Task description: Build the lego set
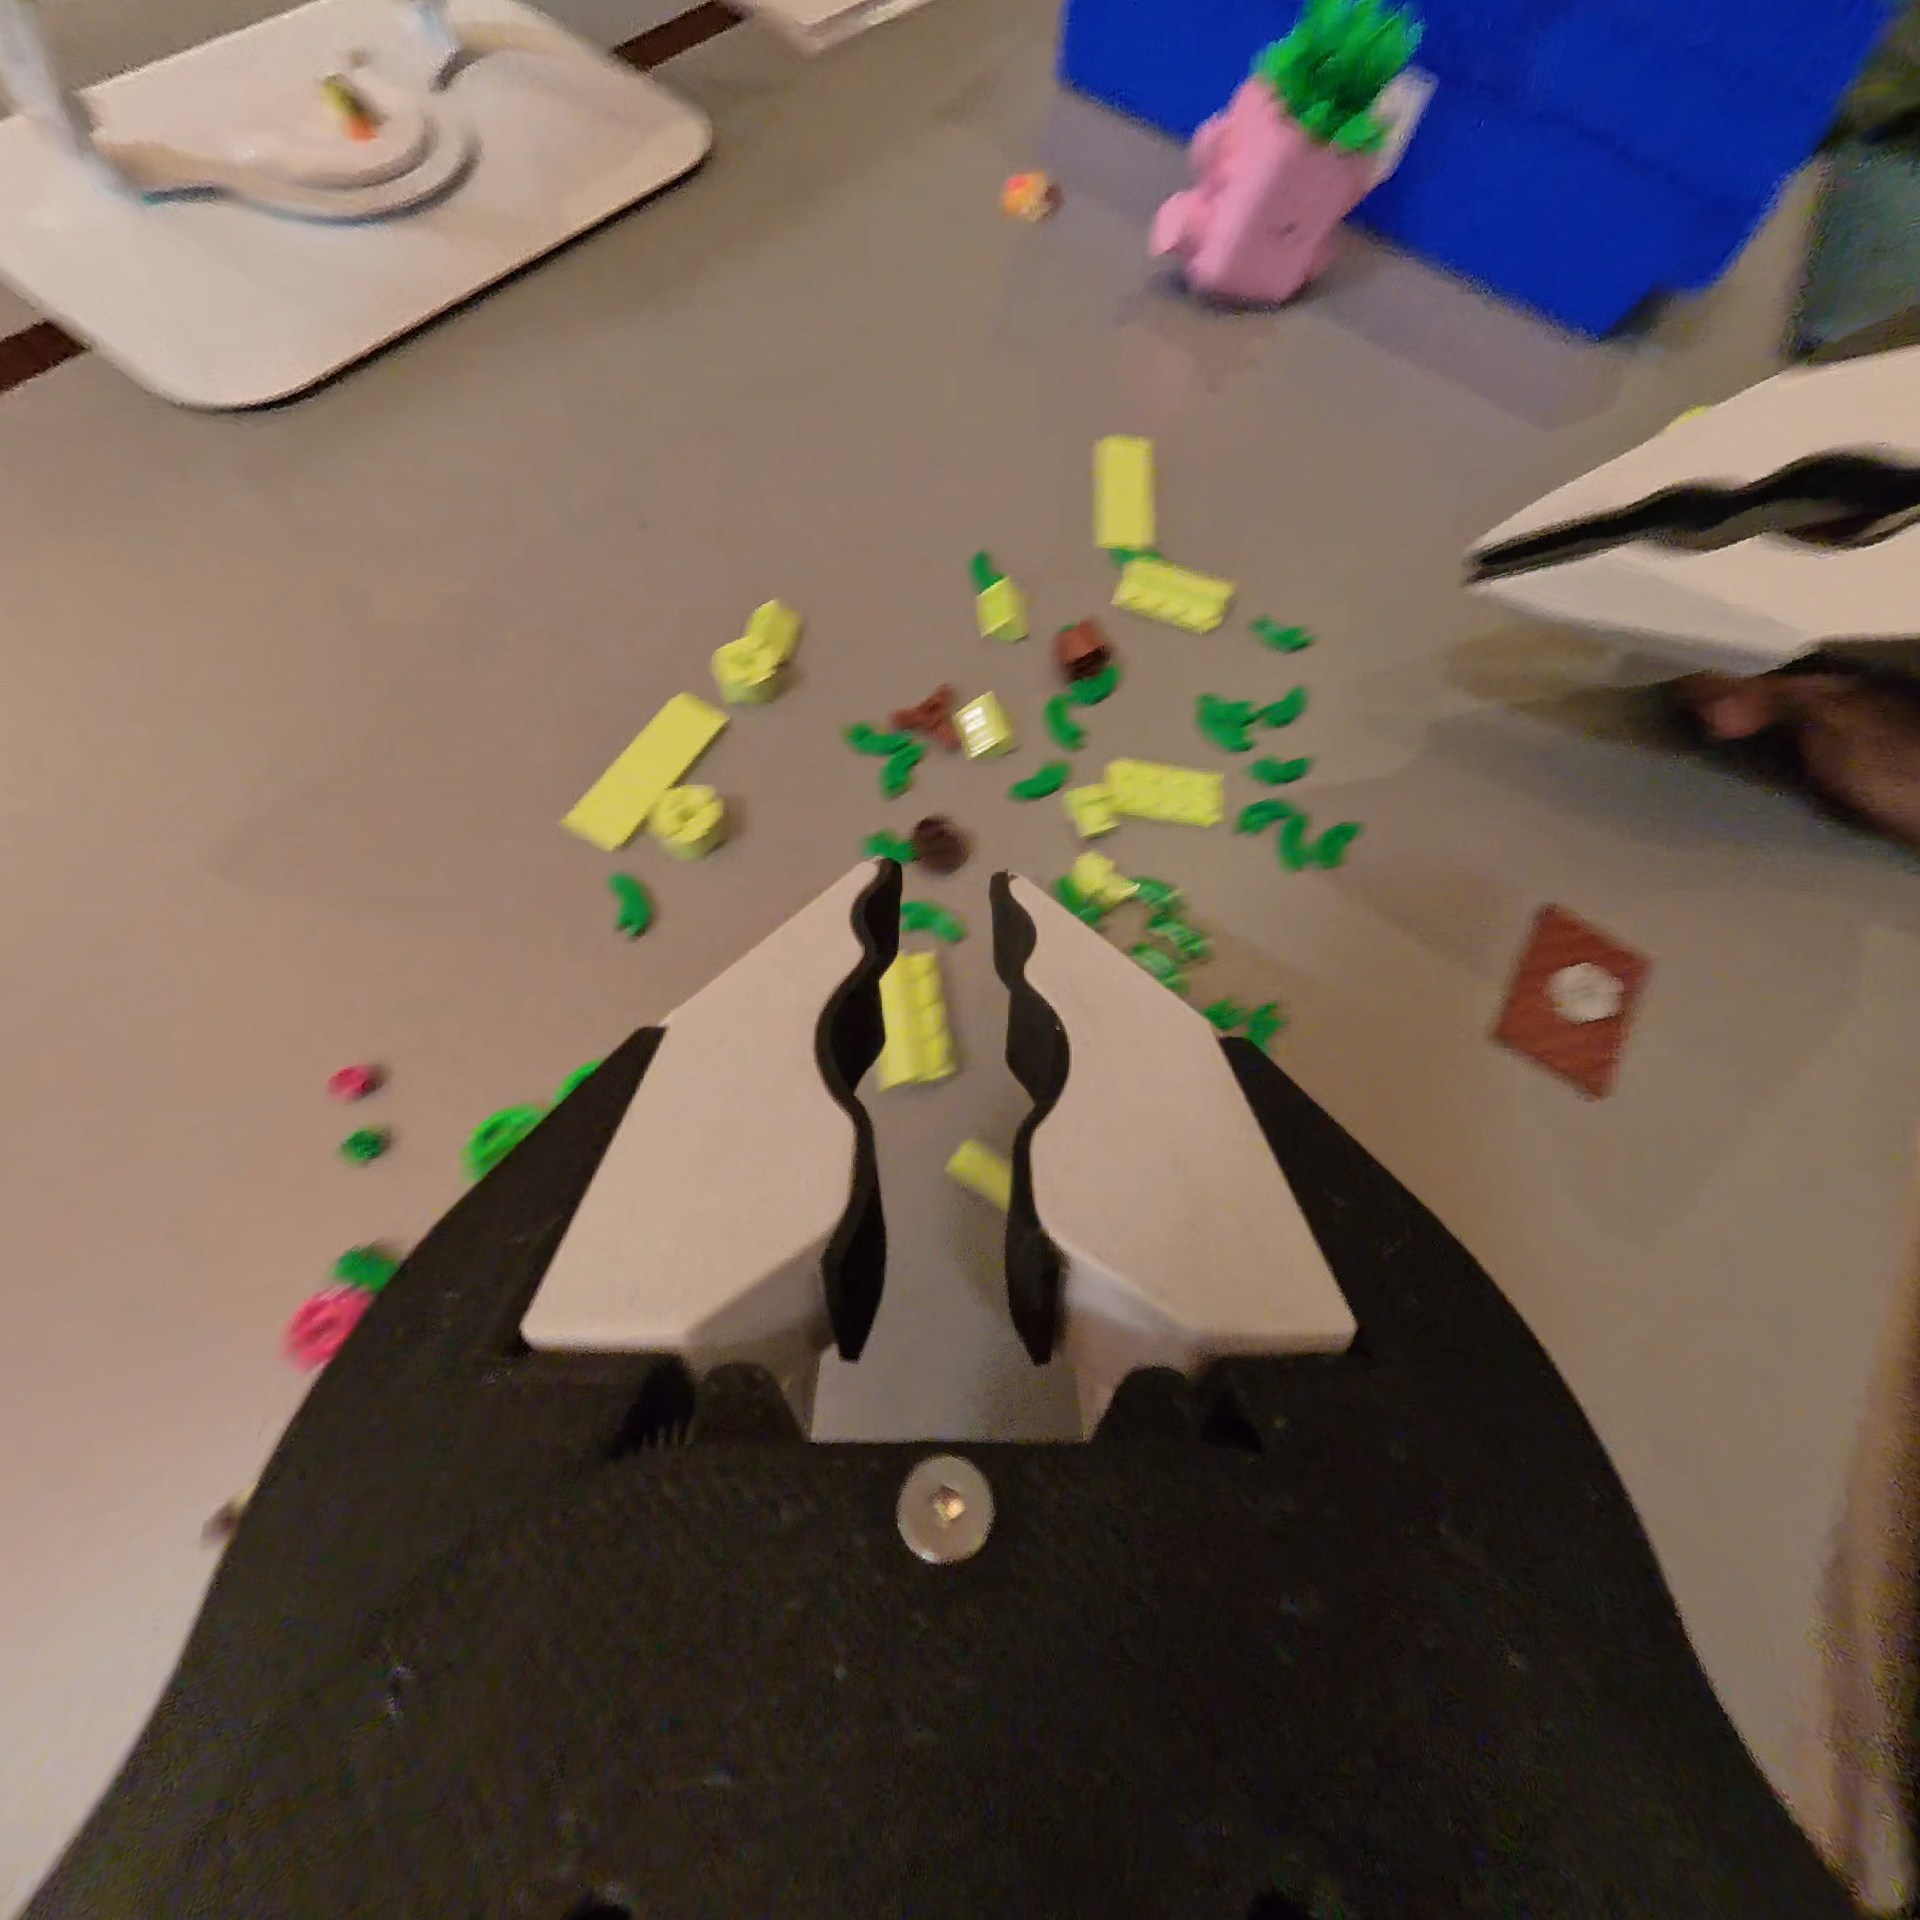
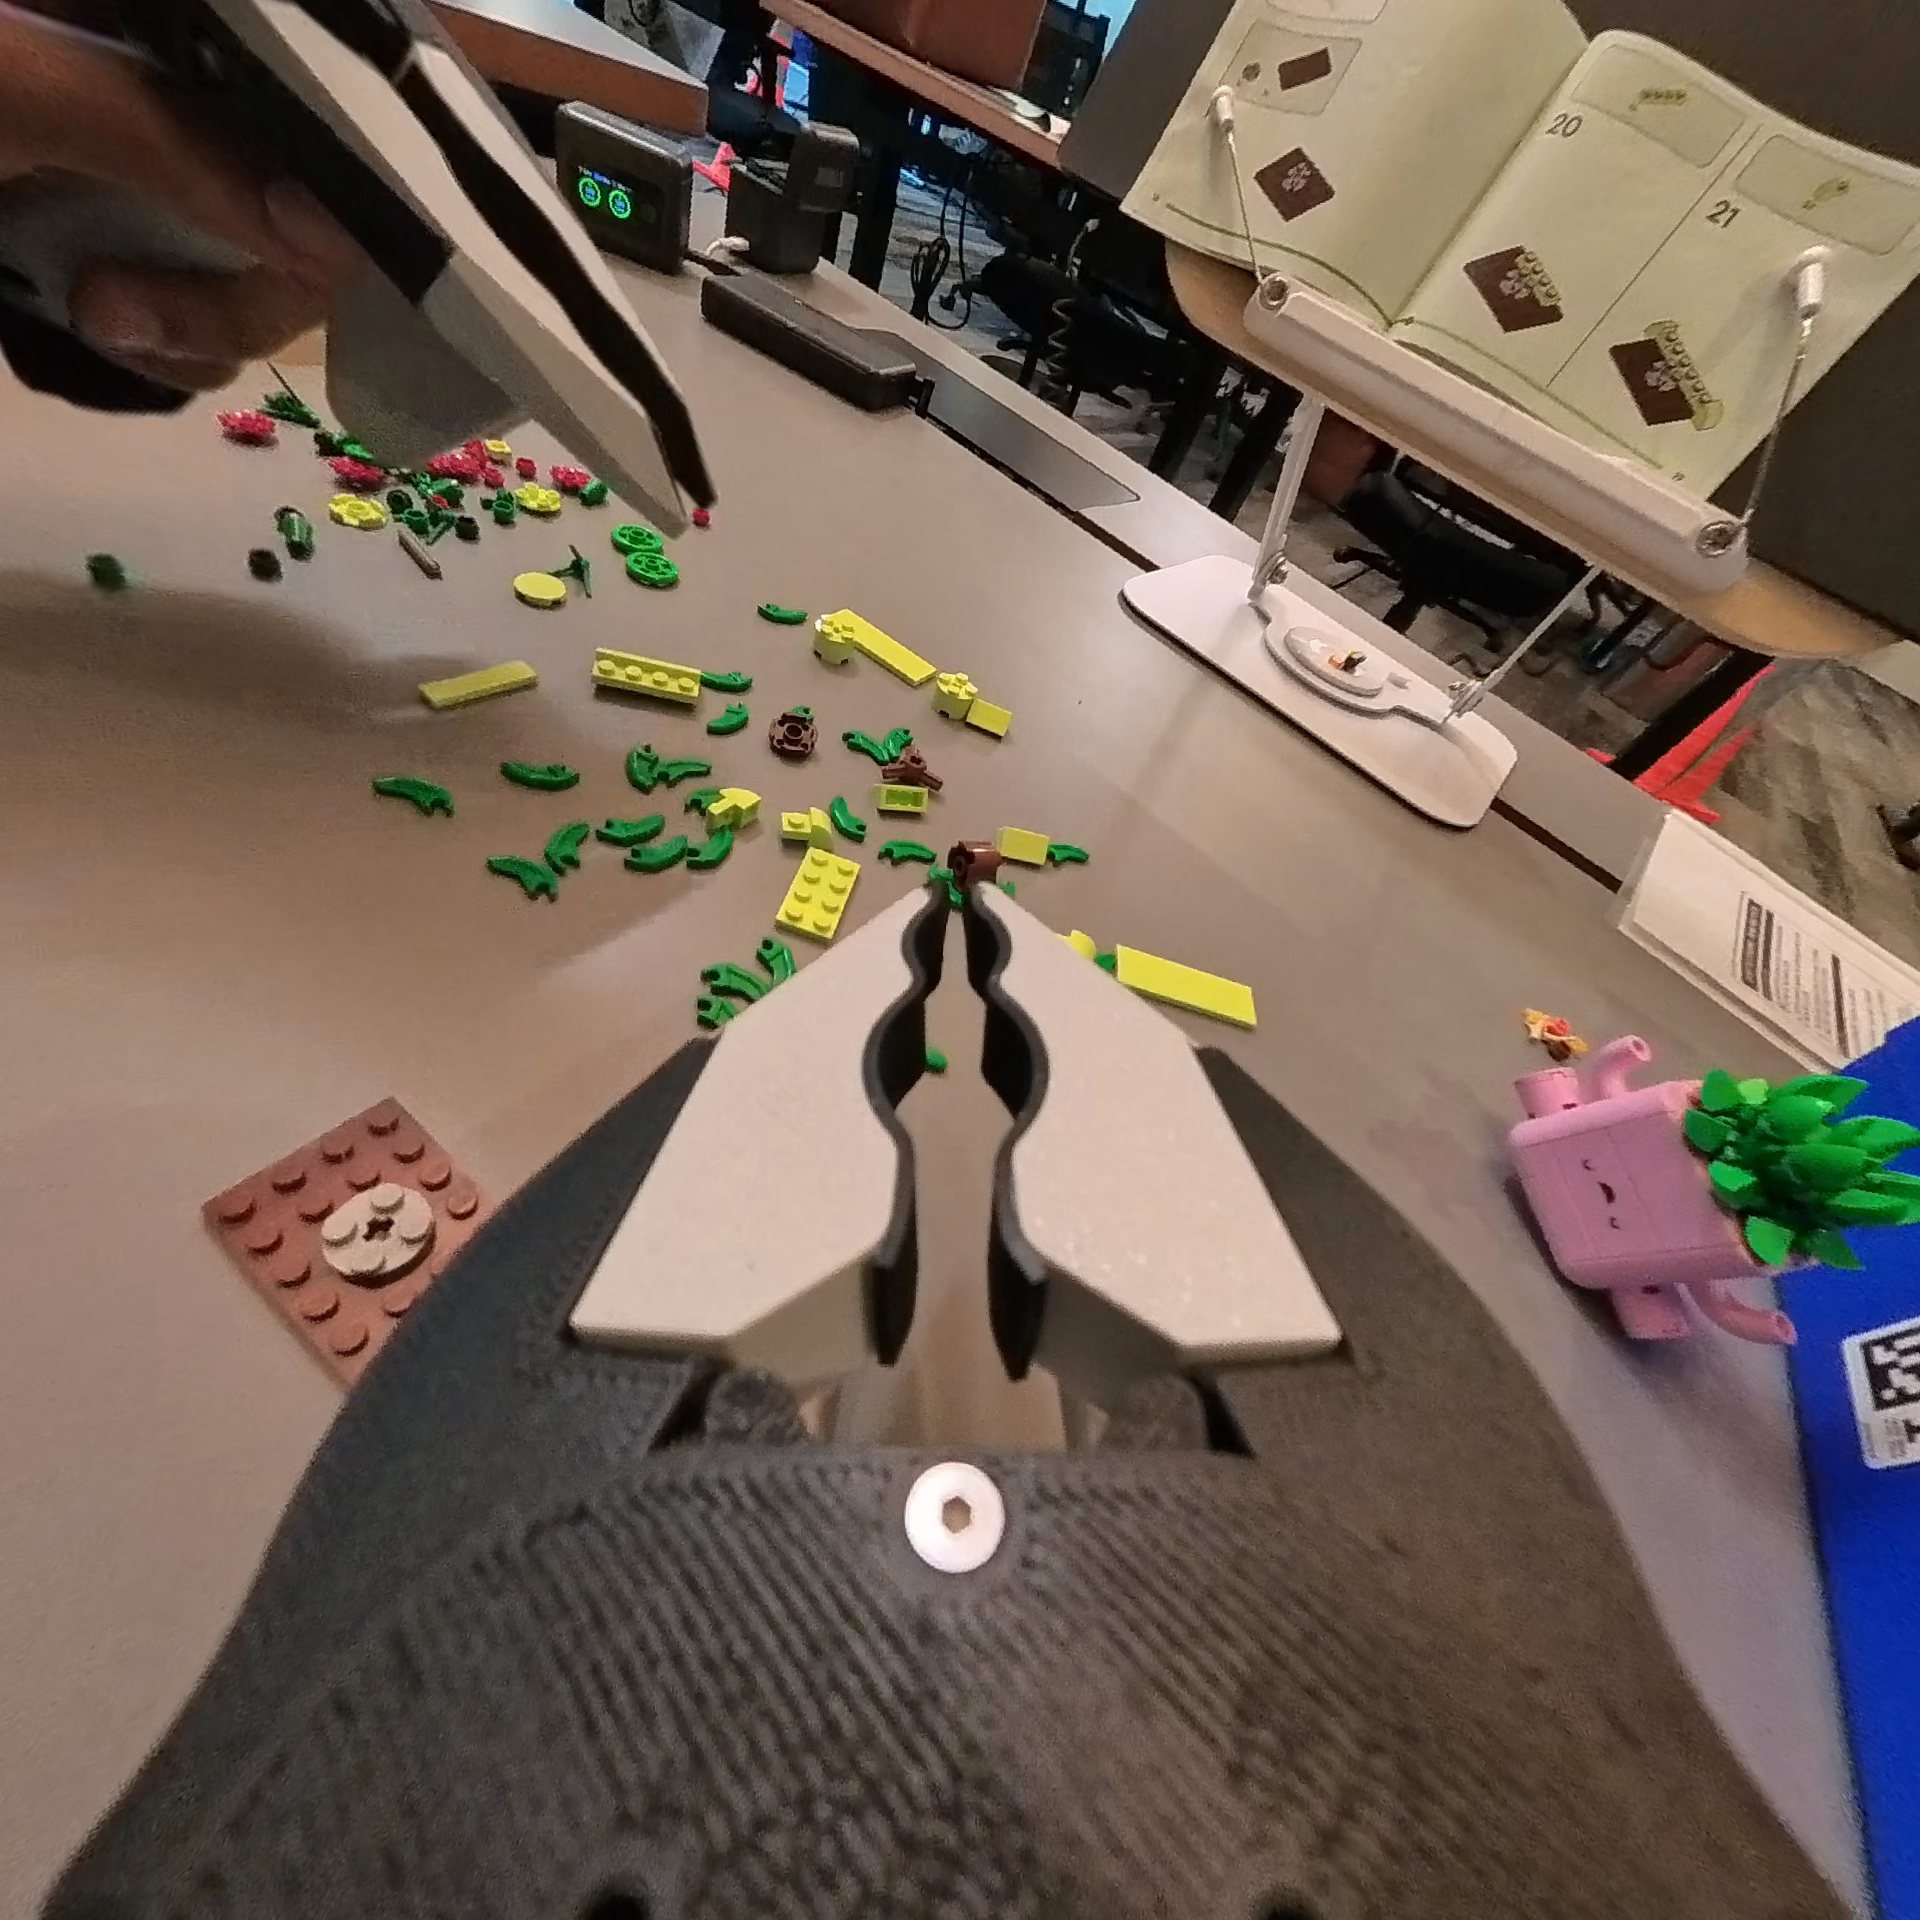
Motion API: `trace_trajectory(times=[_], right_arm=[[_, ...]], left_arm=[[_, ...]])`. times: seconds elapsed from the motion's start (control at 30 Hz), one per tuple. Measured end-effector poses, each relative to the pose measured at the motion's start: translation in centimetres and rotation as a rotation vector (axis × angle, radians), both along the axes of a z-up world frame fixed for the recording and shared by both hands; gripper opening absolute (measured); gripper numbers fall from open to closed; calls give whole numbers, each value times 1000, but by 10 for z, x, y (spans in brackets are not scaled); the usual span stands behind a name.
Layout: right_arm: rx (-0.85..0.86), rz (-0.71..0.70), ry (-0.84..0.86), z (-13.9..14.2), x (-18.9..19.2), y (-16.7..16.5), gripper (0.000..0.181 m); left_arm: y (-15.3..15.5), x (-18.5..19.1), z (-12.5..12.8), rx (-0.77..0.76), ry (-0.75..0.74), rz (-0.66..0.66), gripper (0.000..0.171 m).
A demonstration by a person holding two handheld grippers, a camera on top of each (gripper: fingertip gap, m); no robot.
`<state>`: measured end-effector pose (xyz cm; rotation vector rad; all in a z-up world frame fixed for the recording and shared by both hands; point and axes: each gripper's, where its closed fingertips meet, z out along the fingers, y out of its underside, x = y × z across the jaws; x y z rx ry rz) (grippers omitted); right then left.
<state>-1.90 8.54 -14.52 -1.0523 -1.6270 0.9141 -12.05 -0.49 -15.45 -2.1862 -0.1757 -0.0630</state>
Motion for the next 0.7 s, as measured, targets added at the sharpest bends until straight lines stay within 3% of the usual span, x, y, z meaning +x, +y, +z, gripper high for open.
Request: trace_trajectory(times=[0.13,0.4,0.6,0.7], right_arm=[[-18,14,24,4,2,-1,0],[7,32,73,10,3,-8,0],[16,167,84,10,12,-32,0],[-34,252,104,15,18,-47,0]], left_arm=[[23,31,22,152,-137,-67,15],[42,34,21,264,-114,14,9],[11,34,0,138,-61,219,16],[0,61,-8,100,-115,204,21]])
